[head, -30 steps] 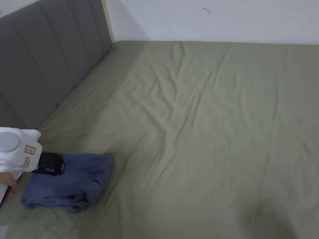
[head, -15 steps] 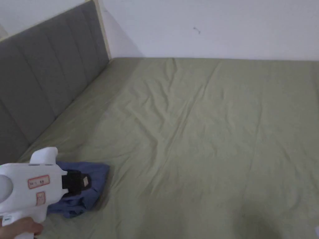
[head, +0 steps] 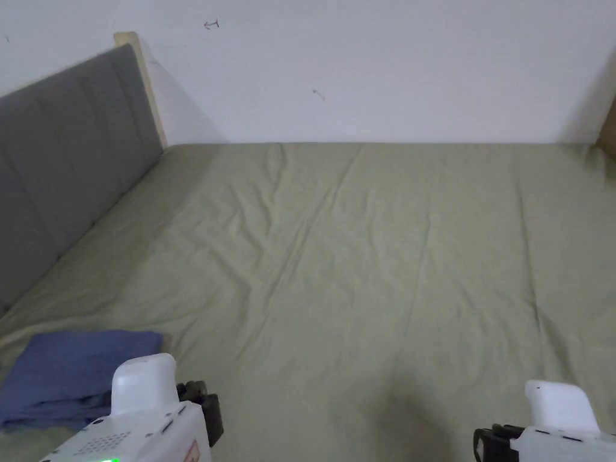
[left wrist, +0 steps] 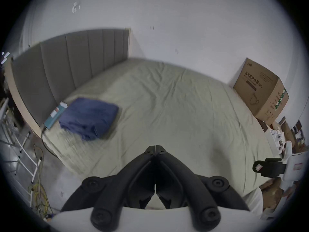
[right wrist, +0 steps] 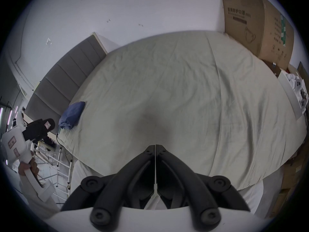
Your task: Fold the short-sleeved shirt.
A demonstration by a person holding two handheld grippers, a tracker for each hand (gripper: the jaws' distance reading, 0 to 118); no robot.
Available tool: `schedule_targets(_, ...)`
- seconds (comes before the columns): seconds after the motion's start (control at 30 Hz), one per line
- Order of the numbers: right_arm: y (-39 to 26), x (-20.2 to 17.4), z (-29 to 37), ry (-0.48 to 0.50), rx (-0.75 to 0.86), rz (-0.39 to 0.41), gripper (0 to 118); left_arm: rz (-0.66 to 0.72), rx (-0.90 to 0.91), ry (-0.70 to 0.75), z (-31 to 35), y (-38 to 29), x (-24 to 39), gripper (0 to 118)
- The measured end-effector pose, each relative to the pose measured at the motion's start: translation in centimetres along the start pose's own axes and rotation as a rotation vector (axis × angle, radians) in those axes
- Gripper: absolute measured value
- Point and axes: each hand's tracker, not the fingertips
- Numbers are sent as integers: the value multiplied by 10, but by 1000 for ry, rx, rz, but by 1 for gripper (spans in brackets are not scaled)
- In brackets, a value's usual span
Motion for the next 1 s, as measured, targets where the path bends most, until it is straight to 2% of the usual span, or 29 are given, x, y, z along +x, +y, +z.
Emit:
schedule_targets(0.13,6,-3,23,6,131,-19,0,-68,143,65,28,13,29,0)
schedule_targets(0.27,12,-11,46,-151,327,103,0,-112,283,93,51,20,55,0)
schedule_targets(0.37,16,-12,64,-163,457,85,2,-148,380,69,66,22,71,0)
schedule_targets(0.4,17,-12,71,-155,475,65,7,-163,415,57,71,23,76,0)
schedule_targets(0.43,18,-14,77,-159,508,50,18,-167,443,50,76,24,81,0)
schedule_targets(0.47,17,-14,81,-162,535,51,35,-174,456,50,79,26,85,0)
schedule_targets(0.5,18,-14,86,-176,565,57,48,-188,478,39,84,27,90,5)
schedule_targets(0.53,18,-15,90,-200,588,64,62,-180,506,20,86,28,93,15)
schedule_targets(0.57,18,-16,93,-221,605,75,78,-185,501,23,88,28,97,41)
schedule_targets(0.63,18,-17,100,-258,644,99,87,-193,484,-4,89,33,104,86)
schedule_targets(0.67,17,-17,102,-272,666,108,89,-194,463,-20,88,34,106,96)
schedule_targets(0.8,12,-24,111,-384,778,125,102,-188,434,-50,89,33,110,99)
schedule_targets(0.9,11,-36,119,-379,799,127,102,-160,390,-44,86,35,108,111)
schedule_targets(1.0,15,-32,119,-378,799,143,102,-39,313,-105,84,39,103,111)
